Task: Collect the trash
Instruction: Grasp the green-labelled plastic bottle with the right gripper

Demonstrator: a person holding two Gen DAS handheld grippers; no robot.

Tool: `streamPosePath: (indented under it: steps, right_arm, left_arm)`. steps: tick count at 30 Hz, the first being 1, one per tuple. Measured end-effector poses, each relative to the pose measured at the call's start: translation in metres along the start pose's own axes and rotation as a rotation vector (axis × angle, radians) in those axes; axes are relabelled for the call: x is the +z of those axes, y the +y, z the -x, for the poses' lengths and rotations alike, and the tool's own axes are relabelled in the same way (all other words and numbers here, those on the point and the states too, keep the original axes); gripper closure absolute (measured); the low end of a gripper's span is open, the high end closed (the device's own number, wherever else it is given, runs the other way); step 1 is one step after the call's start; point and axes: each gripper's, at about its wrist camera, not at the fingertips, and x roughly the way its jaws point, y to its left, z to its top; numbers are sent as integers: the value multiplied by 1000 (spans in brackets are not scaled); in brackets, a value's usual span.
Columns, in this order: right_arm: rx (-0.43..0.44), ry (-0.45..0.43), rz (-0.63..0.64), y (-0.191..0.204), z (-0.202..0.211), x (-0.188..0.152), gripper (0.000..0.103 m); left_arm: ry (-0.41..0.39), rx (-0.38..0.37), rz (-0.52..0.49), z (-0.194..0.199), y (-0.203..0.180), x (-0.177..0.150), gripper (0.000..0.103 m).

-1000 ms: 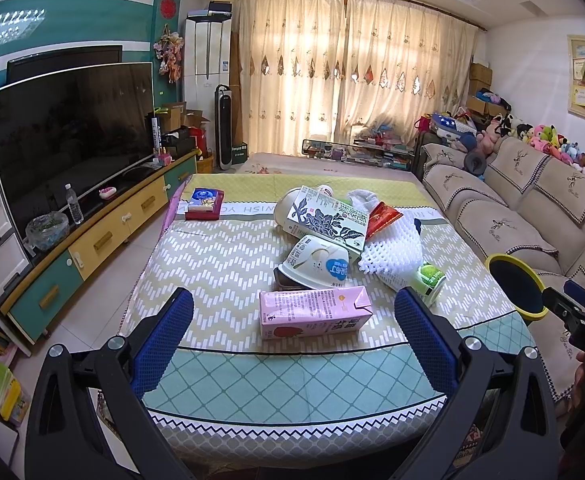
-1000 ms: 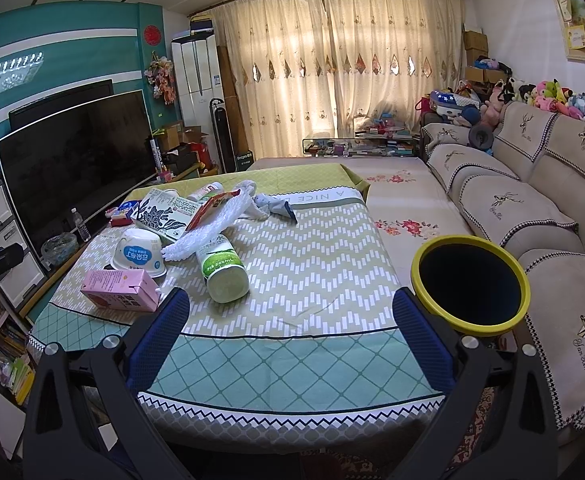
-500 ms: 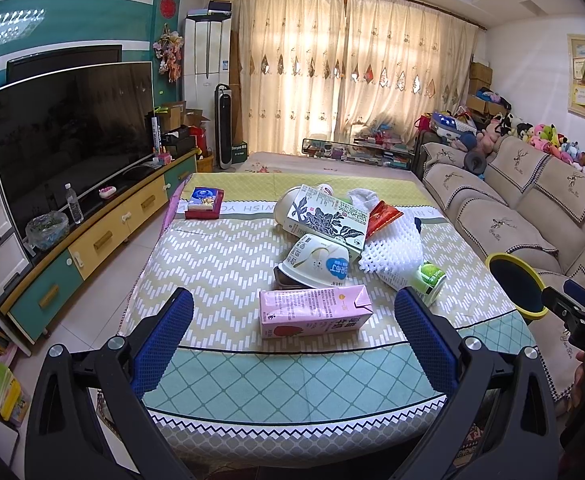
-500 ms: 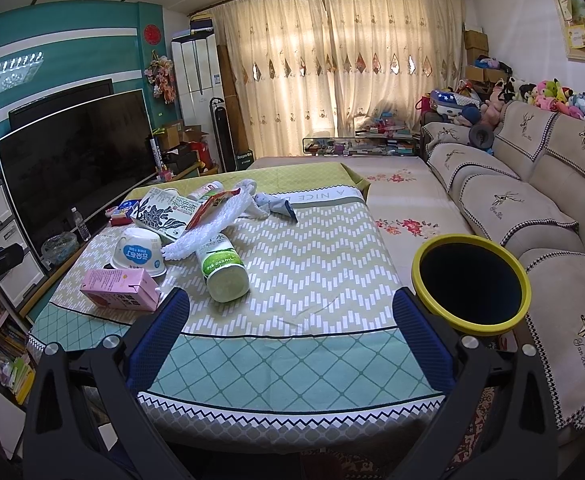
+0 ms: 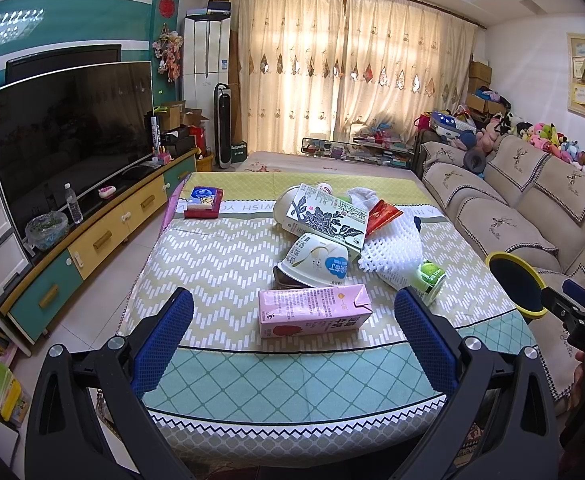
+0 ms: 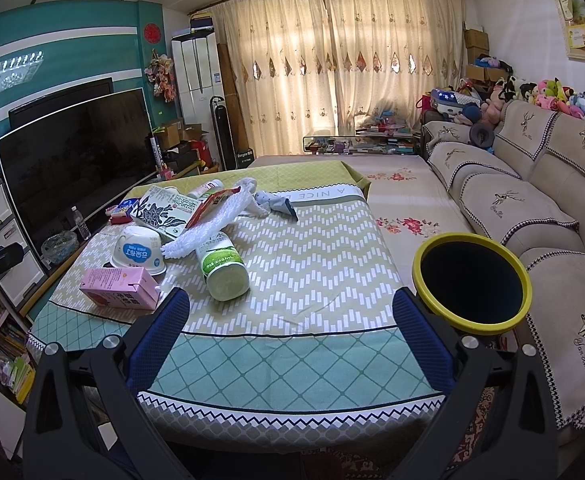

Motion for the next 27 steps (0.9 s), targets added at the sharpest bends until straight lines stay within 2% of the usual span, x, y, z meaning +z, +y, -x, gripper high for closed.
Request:
streamPosePath:
  steps: [9,18,20,22,27]
  right_arm:
    - [62,30,43,15,-27,-6,6]
    - [118,114,142,46,-103,-1,7]
    - [135,150,141,49,-124,0,10]
    - [151,191,133,51,-144,1,19]
    - [189,262,125,59,-175,-1,21]
  left_arm:
    - [6,1,-1,-4,-1,-3,4]
    - [36,-3,6,-17,5,-3,4]
    - [43,-1,10,-20,8,-3,4]
    - [50,1,14,-24,10,-3,4]
    - [68,2,23,-34,14,-2,4]
